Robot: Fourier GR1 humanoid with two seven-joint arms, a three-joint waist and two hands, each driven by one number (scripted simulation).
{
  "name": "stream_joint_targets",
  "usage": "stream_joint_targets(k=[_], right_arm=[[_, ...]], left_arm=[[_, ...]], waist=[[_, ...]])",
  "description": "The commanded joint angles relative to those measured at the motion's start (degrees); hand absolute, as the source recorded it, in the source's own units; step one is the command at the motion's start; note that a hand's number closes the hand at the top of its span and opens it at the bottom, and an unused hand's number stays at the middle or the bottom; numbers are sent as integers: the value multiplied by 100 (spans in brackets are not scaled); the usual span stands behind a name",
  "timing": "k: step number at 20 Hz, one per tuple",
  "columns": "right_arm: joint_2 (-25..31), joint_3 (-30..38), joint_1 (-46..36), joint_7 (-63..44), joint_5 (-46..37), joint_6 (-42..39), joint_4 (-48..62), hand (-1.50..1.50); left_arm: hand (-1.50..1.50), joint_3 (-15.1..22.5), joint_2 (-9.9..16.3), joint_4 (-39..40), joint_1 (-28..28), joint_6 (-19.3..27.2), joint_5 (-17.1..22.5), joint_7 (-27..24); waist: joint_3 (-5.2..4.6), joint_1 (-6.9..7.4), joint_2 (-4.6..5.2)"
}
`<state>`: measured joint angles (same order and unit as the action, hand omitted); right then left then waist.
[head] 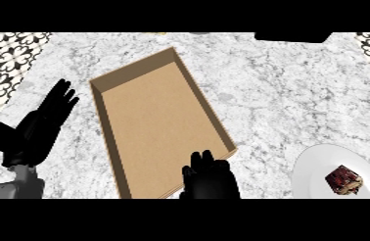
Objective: Pick the squash from the plate and place it in the cardboard box
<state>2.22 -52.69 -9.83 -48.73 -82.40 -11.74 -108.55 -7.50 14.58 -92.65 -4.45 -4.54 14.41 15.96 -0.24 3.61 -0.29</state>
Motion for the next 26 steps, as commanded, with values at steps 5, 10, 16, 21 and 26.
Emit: stream_joint_targets(k=[5,10,16,21,26], right_arm=[[-217,-133,-1288,-1967,-120,132,-181,150],[-218,329,-2060,-2536,181,78,65,150],[-218,669,-2998,-2926,850,-235,695,150],[-217,1011,-4086,-3086,1458,-71,1445,150],[-217,998,-4593,-3135,2094,611,2389,150]], left_arm=[[0,10,18,78,-224,83,-59,108],[0,53,-25,89,-167,49,-73,41],[0,86,-4,122,-247,-37,-60,26],[0,95,-49,112,-171,1,-83,29],[0,122,-137,336,-373,69,-145,-23]], waist=[[-14,-20,-16],[-15,60,18],[-12,91,22],[-4,165,25],[4,83,71]])
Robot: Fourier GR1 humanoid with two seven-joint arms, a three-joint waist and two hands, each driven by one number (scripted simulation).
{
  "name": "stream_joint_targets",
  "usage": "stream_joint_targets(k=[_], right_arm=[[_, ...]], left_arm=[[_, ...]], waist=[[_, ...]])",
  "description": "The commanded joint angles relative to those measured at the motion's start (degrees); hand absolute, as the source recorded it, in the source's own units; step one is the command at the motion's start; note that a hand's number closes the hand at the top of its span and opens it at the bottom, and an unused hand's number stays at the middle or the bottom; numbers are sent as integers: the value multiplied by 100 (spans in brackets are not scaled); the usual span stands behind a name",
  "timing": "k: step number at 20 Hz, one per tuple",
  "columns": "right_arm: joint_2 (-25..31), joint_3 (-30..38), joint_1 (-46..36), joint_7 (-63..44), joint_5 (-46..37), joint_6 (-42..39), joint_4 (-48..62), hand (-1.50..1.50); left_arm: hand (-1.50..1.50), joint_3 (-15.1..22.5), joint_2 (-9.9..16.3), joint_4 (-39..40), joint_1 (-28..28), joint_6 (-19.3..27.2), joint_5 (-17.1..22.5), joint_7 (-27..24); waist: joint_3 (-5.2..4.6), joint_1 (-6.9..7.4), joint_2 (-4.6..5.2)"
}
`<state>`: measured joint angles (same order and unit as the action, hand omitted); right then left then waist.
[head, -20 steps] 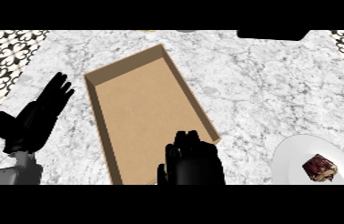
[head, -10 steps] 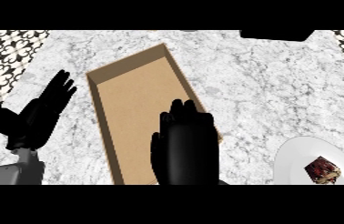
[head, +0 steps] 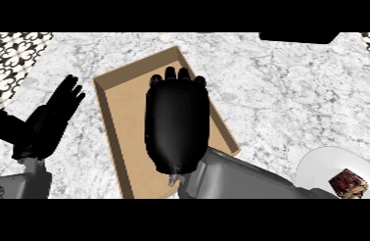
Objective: Pick the squash from the plate and place it in the cardboard box
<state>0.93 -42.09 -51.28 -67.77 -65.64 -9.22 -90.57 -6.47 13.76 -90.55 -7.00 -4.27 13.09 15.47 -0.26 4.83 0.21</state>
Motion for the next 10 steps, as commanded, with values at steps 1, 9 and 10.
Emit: stream_joint_targets(k=[1,9,10], right_arm=[[-88,-5,-443,-1091,530,530,864,150],[-88,27,21,-1079,1624,1203,1617,150],[-88,173,-55,-1173,1562,1265,1791,150]], left_arm=[[0,-105,86,14,-80,-18,47,49],[0,-141,86,-54,42,-102,125,16],[0,-22,-26,-86,189,-28,-37,-123]], waist=[[11,-39,20],[16,-54,31],[16,-56,26]])
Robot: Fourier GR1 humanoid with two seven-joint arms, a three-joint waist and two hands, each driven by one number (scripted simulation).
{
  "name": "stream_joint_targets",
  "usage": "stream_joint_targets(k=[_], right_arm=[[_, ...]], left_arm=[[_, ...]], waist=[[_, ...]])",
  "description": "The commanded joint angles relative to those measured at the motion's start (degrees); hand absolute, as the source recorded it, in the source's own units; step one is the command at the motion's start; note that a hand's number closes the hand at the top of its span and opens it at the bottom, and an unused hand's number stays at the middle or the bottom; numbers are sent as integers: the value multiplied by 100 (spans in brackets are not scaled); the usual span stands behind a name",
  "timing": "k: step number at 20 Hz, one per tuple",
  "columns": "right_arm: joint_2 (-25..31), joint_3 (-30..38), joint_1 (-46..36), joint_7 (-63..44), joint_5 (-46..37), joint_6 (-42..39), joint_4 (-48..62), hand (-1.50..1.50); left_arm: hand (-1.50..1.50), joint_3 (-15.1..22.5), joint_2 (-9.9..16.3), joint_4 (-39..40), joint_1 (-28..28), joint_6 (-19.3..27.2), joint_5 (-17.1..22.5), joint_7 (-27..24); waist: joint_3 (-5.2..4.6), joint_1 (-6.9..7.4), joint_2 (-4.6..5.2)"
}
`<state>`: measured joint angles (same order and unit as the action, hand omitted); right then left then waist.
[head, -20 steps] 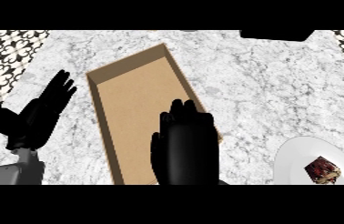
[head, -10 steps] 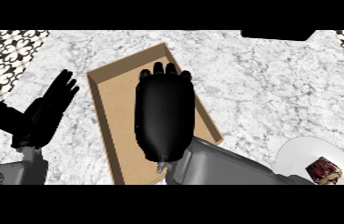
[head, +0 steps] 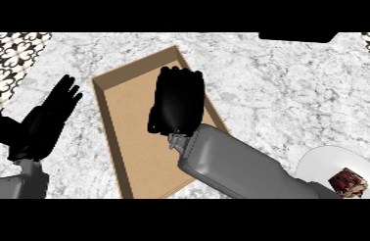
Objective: Pick the squash from the plate and place it in the cardboard box
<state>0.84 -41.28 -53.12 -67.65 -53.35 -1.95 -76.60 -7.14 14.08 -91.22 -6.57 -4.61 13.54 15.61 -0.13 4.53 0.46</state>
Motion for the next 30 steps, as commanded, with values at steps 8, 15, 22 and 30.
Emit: stream_joint_targets(k=[8,15,22,30], right_arm=[[-80,-699,301,-756,928,1911,574,-150],[-80,191,437,-467,23,3596,-130,-150],[-81,559,1025,-615,-522,4350,-815,-150],[-76,517,3031,165,-924,4155,-2679,-150]], left_arm=[[0,-85,15,-163,195,11,19,44],[0,-204,15,-19,111,108,4,-19],[0,-234,20,-242,290,120,15,14],[0,-357,36,-279,500,34,78,-56]], waist=[[10,-117,-22],[25,-329,-80],[17,-442,-117],[14,-559,-83]])
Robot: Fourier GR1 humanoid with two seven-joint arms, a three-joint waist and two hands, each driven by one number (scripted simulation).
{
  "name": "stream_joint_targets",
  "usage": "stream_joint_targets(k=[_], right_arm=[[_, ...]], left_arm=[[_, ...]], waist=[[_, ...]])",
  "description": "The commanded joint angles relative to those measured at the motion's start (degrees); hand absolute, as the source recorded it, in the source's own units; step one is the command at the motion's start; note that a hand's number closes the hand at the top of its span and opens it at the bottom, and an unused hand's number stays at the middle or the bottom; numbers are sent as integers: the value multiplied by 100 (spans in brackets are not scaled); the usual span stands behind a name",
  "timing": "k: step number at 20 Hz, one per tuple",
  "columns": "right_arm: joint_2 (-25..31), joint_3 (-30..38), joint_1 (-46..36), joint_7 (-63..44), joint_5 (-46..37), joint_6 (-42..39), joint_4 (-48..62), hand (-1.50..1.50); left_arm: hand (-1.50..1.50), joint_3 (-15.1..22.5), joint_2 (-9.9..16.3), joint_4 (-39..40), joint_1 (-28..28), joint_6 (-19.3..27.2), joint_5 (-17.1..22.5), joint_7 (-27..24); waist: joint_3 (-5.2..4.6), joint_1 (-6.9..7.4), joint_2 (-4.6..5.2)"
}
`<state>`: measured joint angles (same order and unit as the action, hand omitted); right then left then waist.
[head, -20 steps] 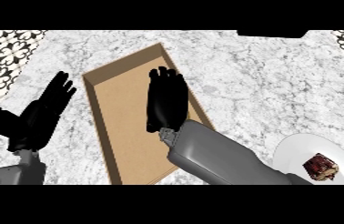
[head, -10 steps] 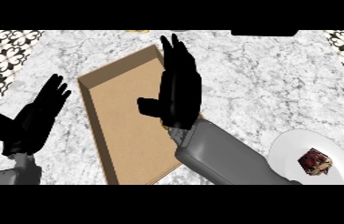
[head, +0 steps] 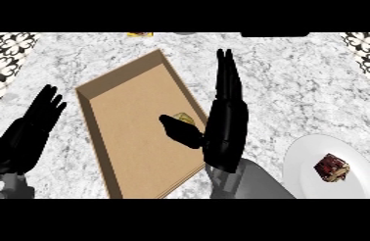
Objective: Pick the squash from the plate and place it in the cardboard box
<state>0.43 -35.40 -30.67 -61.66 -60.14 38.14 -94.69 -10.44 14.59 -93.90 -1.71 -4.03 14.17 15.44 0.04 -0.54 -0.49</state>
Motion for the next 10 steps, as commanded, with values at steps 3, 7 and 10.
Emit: stream_joint_targets(k=[3,7,10], right_arm=[[249,-338,1606,-343,-272,-288,-1909,-150],[480,-212,2107,155,-12,-379,-2312,-150],[283,-91,2013,64,-172,-893,-2541,-150]], left_arm=[[0,-56,45,-268,-21,97,-5,272],[0,-64,22,-287,178,-105,-8,140],[0,-220,15,-195,390,-329,103,-121]], waist=[[-1,-51,8],[-2,39,35],[-4,56,38]])
